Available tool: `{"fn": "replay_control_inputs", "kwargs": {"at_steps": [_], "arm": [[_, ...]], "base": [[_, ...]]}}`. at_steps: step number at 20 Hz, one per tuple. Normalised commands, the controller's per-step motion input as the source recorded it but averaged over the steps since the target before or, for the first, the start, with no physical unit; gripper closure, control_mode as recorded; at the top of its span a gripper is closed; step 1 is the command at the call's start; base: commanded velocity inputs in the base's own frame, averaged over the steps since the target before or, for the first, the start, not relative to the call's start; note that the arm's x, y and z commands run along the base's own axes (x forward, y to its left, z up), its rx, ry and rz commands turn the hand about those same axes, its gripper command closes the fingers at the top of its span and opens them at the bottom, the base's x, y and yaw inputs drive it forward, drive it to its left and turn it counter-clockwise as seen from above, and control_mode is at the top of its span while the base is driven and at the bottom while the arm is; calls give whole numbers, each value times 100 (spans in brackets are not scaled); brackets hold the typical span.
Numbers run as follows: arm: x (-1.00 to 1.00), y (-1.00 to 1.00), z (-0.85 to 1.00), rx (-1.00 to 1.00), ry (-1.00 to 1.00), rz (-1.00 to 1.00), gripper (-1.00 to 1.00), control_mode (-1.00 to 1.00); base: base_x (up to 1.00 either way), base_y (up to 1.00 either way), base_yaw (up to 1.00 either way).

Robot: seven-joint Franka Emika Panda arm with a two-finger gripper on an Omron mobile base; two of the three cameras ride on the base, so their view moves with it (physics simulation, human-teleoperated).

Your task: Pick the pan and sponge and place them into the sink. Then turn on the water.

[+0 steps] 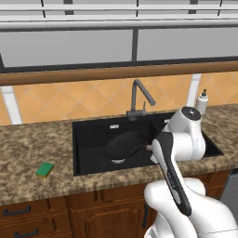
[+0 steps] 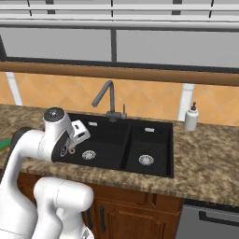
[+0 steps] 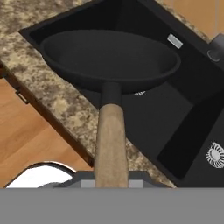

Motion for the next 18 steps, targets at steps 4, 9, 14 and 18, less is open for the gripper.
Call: {"fn": "replay_control_inputs", "kwargs": {"at_steps": [4,9,14,18], "arm": [[31,45,0,-1,-4,0,100,-100],[35,5,0,0,-2,1,100,-100],[29,0,-12,-1,-1,8,100,-100],[0,13,-57,-3,6,13,100,-100]], "base": [[0,0,0],[0,0,0],[0,0,0],[0,0,0]]}}
